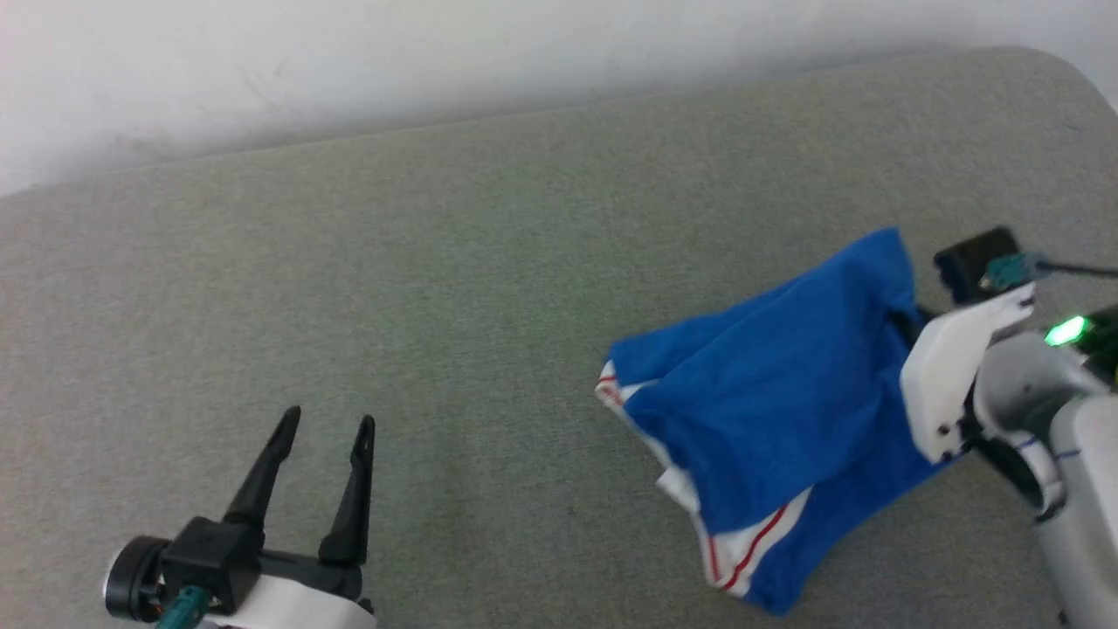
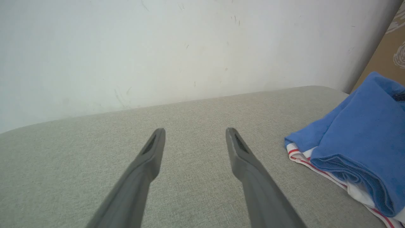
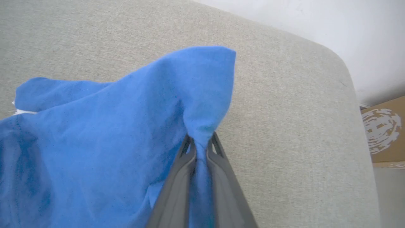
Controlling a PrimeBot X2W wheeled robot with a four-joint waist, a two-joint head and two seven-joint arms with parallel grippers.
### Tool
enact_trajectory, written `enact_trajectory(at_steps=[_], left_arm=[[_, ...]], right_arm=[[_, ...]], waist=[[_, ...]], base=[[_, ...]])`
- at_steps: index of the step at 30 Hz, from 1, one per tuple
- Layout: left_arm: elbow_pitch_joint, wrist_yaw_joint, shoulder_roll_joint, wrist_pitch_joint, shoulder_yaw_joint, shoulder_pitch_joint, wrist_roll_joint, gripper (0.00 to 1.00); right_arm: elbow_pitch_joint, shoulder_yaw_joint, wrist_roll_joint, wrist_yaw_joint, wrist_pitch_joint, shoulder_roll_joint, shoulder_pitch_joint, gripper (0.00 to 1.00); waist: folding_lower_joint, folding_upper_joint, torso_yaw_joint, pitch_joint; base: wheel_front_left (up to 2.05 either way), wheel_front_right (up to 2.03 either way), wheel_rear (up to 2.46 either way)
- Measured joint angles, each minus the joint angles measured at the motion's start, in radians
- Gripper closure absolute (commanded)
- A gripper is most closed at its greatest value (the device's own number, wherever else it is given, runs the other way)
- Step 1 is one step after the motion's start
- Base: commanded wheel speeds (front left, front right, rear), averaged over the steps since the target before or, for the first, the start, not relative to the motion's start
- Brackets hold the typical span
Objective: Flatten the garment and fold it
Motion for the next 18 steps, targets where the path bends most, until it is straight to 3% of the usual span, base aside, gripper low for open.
enact_trajectory(at_steps=[18], left_arm=[[-0.126, 0.002, 0.084, 0.052, 0.024, -0.097, 0.038, 0.0]], right_arm=[[0.124, -0.073, -0.139, 0.0, -0.048, -0.2, -0.225, 1.0]], waist=[[0.0002, 0.0, -0.074, 0.18]], base=[[0.0, 0.0, 0.0]])
